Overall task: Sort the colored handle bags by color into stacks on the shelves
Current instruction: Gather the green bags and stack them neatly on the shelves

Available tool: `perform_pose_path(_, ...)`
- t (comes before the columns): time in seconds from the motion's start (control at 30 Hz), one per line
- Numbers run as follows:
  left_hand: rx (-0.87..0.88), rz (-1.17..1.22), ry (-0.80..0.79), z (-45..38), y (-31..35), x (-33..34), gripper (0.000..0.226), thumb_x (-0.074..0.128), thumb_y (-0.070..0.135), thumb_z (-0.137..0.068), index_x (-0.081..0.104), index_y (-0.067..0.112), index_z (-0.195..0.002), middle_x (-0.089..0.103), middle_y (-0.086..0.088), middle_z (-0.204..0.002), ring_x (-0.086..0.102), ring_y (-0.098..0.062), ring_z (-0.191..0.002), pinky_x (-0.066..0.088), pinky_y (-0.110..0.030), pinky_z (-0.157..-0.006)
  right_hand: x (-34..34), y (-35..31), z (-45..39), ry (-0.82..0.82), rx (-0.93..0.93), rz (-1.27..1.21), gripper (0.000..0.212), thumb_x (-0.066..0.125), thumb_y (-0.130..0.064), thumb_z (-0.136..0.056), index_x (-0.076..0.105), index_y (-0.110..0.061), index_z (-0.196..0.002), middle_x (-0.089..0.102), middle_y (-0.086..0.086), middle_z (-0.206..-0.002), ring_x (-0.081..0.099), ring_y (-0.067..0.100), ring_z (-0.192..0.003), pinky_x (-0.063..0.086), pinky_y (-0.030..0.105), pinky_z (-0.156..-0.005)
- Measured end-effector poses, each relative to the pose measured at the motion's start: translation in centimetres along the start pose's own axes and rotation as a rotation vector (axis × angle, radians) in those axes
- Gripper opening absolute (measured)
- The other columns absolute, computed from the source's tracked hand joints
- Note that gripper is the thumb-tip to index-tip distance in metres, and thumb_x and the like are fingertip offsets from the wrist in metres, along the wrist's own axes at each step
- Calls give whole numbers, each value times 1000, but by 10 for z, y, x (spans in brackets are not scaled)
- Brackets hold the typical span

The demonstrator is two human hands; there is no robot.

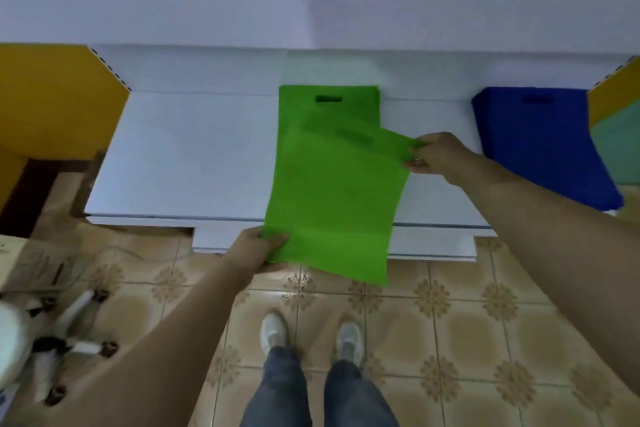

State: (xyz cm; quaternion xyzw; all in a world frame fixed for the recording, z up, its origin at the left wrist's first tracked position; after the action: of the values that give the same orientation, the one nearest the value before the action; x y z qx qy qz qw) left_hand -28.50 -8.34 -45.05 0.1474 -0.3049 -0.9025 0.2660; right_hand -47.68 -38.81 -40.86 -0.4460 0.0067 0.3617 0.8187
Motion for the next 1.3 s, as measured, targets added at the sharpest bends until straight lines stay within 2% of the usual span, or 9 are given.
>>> perform_pose_path(0.17,2,155,21,-40,16,11,22,59,6,-96,58,1,-117,64,-11,-99,64,-23,-82,59,-26,-55,10,-40,-50,-8,-90,85,10,64,5,-85,63,-5,-86,64,28,-112,66,32,-92,56,38,-87)
perform_pose_path(0.33,40,304,49,-77,54,19,28,55,0,-96,53,-7,-124,61,-13,-95,61,-24,-80,60,-30,-55,25,-63,-68,93,-209,196,64,66,-23,-84,42,-12,-143,51,16,-139,59,31,-114,50,40,-98)
perform_pose_path(0.57,79,100,136,-117,95,34,33,59,7,-96,51,1,-128,55,-20,-127,62,-28,-76,59,-35,-50,66,22,-56,8,-56,504,70,64,-30,-92,29,-5,-147,41,18,-145,44,32,-130,39,30,-97)
perform_pose_path(0.7,209,-676,444,-120,96,28,60,66,37,-90,43,5,-134,50,-19,-129,53,-37,-115,47,-43,-91,70,40,-57,15,-29,496,60,62,-24,-92,35,-4,-142,47,16,-139,48,32,-125,41,31,-95)
perform_pose_path(0.83,156,-641,381,-133,81,31,60,59,32,-90,40,8,-142,46,-18,-132,50,-39,-119,45,-47,-102,79,38,-59,-36,-96,392,42,60,-22,-92,49,-10,-130,56,4,-115,56,27,-110,46,31,-91)
perform_pose_path(0.97,199,-707,345,-140,72,33,55,55,27,-87,49,9,-139,51,-19,-127,53,-39,-113,48,-46,-98,82,45,-64,-18,-176,390,29,54,-21,-93,57,-15,-121,62,8,-116,56,19,-91,43,24,-66)
perform_pose_path(1.1,201,-740,315,-132,77,32,53,56,26,-89,48,9,-139,53,-17,-128,54,-37,-115,48,-40,-96,83,49,-65,-93,-177,561,48,51,-29,-96,43,-14,-141,51,13,-138,54,28,-117,46,30,-95)
perform_pose_path(1.2,243,-709,359,-107,84,30,54,58,30,-87,47,11,-136,51,-18,-124,52,-40,-115,47,-47,-98,86,26,-58,-7,-199,636,69,48,-41,-96,19,-15,-153,13,18,-159,33,37,-138,36,41,-110)
perform_pose_path(1.3,339,-620,342,-67,81,22,57,60,28,-90,42,10,-141,47,-19,-131,50,-39,-120,44,-46,-101,107,-25,-32,60,-343,639,73,44,-44,-99,12,-9,-155,8,16,-161,20,34,-146,24,41,-118)
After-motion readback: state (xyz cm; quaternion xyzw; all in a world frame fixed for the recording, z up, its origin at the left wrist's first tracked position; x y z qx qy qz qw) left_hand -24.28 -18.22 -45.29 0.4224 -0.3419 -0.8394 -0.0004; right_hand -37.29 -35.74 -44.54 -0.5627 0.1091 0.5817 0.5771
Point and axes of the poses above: each hand's wrist, its own z-axis away from the middle knuckle, its own x-axis out of the palm, y = z × x, the point moved 3 cm from there along -z, towards the middle knuckle
